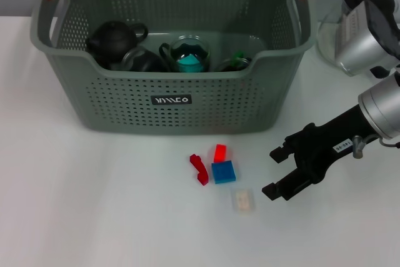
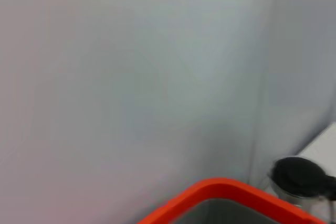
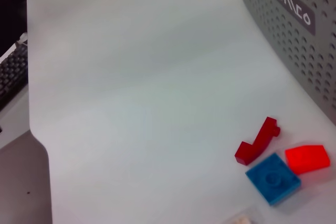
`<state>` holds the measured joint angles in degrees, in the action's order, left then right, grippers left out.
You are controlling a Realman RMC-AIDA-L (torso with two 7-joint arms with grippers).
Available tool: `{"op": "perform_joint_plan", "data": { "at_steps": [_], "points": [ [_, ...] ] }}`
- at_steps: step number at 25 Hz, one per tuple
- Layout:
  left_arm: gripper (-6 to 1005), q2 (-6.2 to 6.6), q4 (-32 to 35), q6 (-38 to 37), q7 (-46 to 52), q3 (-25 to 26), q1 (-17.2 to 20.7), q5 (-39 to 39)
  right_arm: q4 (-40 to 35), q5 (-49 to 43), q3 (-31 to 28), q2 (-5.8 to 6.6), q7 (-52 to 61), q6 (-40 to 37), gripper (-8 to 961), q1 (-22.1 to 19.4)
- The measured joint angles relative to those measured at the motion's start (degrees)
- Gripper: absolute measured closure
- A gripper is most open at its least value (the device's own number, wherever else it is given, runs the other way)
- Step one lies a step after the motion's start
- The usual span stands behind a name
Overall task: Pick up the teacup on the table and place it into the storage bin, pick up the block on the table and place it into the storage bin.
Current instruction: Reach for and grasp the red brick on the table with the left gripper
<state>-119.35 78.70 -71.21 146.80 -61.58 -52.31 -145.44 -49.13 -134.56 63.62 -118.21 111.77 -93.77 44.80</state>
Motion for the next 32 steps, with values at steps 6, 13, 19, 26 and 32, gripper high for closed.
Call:
{"op": "perform_joint_plan", "data": {
  "at_steps": [6, 13, 19, 26, 32],
  "points": [
    [326, -4.03, 21.52, -16.69, -11.48, -0.75, 11.66, 9.76, 0.00, 0.00, -0.41, 0.19, -0.15, -0.02, 10, -0.22],
    [79, -4.92, 33.33, -30.88, -18.23, -10.74, 23.67, 15.57, 0.00, -0.01, -0.44, 0.25, -0.23, 0.18, 11, -0.24],
    [36, -5.25, 30.94, -34.67, -18.90, -19.58, 24.89, 8.34, 0.01, 0.00, -0.48, 0.26, 0.04, 0.16, 11, -0.20],
    [37, -5.17, 15.57, -26.22, -16.16, -27.09, 21.23, -3.15, 0.38, 0.00, -0.46, 0.24, 0.09, 0.36, 9, -0.34],
    [38, -5.10, 2.39, -16.83, -11.11, -31.07, 17.13, -7.92, 0.40, -0.09, -0.43, 0.30, 0.29, 0.43, 11, -0.36]
  ]
}}
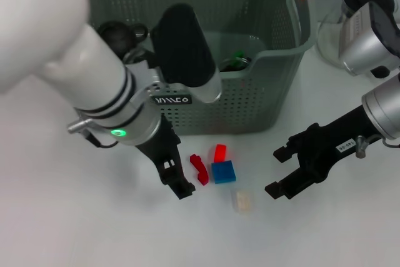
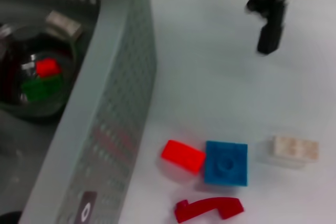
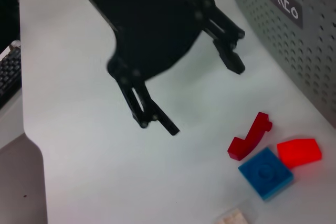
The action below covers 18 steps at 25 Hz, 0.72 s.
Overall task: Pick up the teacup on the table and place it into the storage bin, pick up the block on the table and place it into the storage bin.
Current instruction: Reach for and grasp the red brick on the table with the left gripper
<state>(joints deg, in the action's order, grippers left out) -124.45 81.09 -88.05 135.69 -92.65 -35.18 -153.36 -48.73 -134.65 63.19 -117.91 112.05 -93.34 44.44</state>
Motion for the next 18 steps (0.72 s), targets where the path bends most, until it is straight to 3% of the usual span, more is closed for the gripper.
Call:
{"op": "perform_joint_plan", "data": {
  "at_steps": [6, 18],
  "points": [
    [38, -0.10, -7.17, 4.23, 1.91, -1.48, -3.12, -0.56, 0.14, -0.01, 0.01, 0.06, 0.08, 0.00, 9, 0.14],
    [40, -0.11, -12.91, 8.57, 6.37, -5.59, -6.76, -1.15, 0.13, -0.01, -0.07, 0.05, 0.18, 0.03, 11, -0.01]
  ]
}}
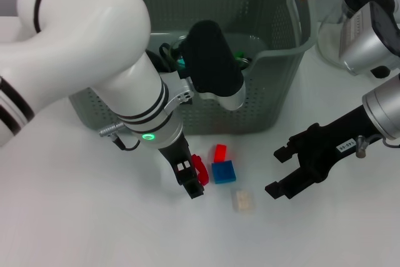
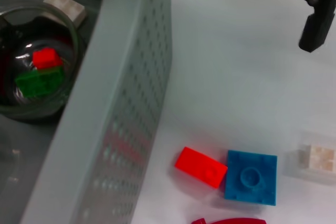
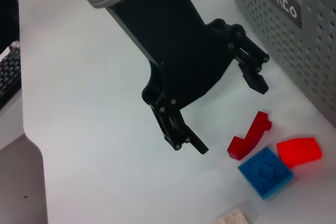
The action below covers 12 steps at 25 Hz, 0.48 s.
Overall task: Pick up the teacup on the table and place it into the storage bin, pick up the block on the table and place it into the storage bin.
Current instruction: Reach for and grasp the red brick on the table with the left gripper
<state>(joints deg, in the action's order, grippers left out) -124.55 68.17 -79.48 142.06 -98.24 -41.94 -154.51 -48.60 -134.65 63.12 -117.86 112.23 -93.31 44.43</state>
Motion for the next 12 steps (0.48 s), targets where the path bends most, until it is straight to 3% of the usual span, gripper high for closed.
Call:
{"op": "perform_joint_plan", "data": {
  "at_steps": [12],
  "points": [
    [71, -0.17, -4.22, 3.11, 2.98, -0.99, -2.14, 0.52, 0.00, 0.01, -0.02, 0.00, -0.22, 0.20, 9, 0.04]
  ]
}}
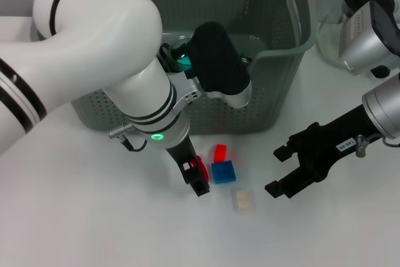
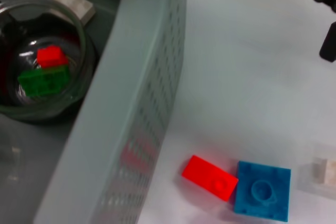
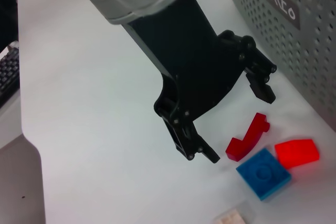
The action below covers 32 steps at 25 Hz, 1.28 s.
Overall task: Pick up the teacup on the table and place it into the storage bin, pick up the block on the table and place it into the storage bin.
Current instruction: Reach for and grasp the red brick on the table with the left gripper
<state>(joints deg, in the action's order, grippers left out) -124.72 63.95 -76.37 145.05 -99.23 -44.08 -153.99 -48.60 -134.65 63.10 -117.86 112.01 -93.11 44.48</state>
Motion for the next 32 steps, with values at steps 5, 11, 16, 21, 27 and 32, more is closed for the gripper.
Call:
{"op": "perform_joint_plan", "data": {
  "at_steps": [5, 11, 16, 21, 27, 32],
  "points": [
    [75, 0.00, -1.73, 0.68, 0.66, -0.05, -0.67, 0.06, 0.05, 0.00, 0.00, 0.00, -0.06, 0.08, 10, 0.00],
    [81, -0.07, -1.91, 1.38, 1.64, -0.39, -0.83, 0.61, 0.09, 0.00, 0.02, 0.00, -0.19, 0.20, 10, 0.00],
    [86, -0.09, -2.37, 1.56, 2.45, -0.63, -1.17, 0.87, 0.09, 0.00, 0.13, 0.00, -0.21, 0.21, 11, 0.00],
    [90, -0.09, -2.52, 1.57, 2.79, -0.71, -1.22, 0.96, 0.09, 0.00, 0.20, 0.00, -0.18, 0.21, 10, 0.00],
    [96, -0.09, -2.60, 1.57, 3.79, -0.79, -1.27, 0.98, 0.09, 0.00, 0.25, 0.00, -0.21, 0.21, 9, 0.00],
    [100, -0.09, -2.68, 1.35, 4.22, -0.96, -1.39, 0.98, 0.09, 0.00, 0.40, 0.00, -0.10, 0.21, 10, 0.00]
  ]
}}
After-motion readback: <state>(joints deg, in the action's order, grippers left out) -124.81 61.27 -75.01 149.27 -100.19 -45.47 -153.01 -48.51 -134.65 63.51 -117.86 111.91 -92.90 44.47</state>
